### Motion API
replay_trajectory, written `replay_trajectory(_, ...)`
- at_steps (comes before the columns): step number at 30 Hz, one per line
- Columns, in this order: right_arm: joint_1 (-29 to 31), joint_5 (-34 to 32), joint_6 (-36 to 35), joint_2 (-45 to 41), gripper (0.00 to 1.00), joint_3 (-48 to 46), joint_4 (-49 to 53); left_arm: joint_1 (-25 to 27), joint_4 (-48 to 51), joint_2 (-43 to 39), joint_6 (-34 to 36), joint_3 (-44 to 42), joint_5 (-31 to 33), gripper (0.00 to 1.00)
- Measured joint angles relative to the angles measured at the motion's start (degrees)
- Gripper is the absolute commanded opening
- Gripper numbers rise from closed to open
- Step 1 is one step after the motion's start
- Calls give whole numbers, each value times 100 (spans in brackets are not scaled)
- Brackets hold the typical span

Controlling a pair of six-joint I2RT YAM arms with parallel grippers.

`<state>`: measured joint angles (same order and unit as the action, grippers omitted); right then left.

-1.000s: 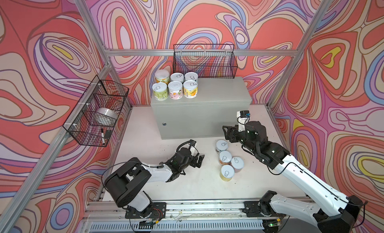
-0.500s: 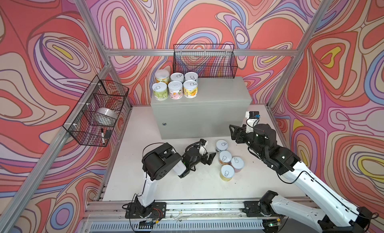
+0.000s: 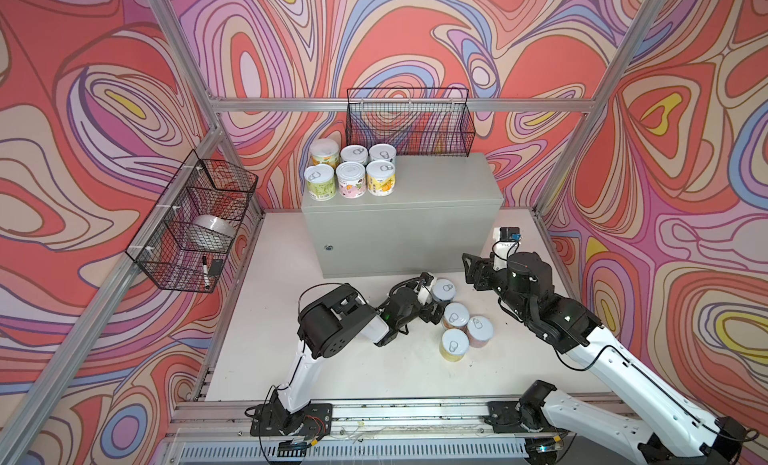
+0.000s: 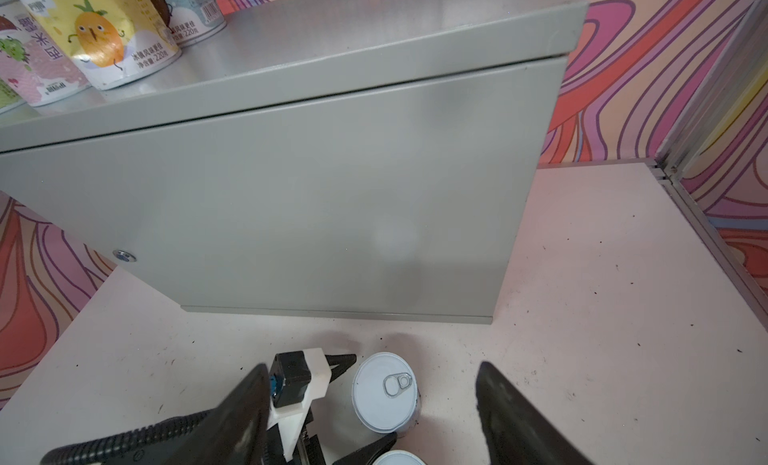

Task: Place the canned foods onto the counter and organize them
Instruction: 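Grasp the teal can nearest the left gripper with the left gripper, then lift the teal can up over the box top with the left gripper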

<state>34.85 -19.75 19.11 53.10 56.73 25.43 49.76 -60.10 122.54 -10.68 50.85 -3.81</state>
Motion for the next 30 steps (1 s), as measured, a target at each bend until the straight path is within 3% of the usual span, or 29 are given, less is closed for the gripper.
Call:
replay_trajectory(13,0,-63,-66,-133,80,-94,0,164,310,688,-74,907,817,100)
replay_trajectory(19,0,-85,-105,-131,80,-160,2,164,520,774,-160,1163,1010,93)
replay_trajectory(23,0,-85,-114,-122,80,-162,0,164,555,809,-205,1252,1010,81)
replay_trajectory(28,0,-85,-131,-114,80,-162,0,162,527,837,-219,1300,1027,40)
replay_trajectory(30,0,-83,-131,-94,80,-162,2,157,533,837,-221,1311,1023,29)
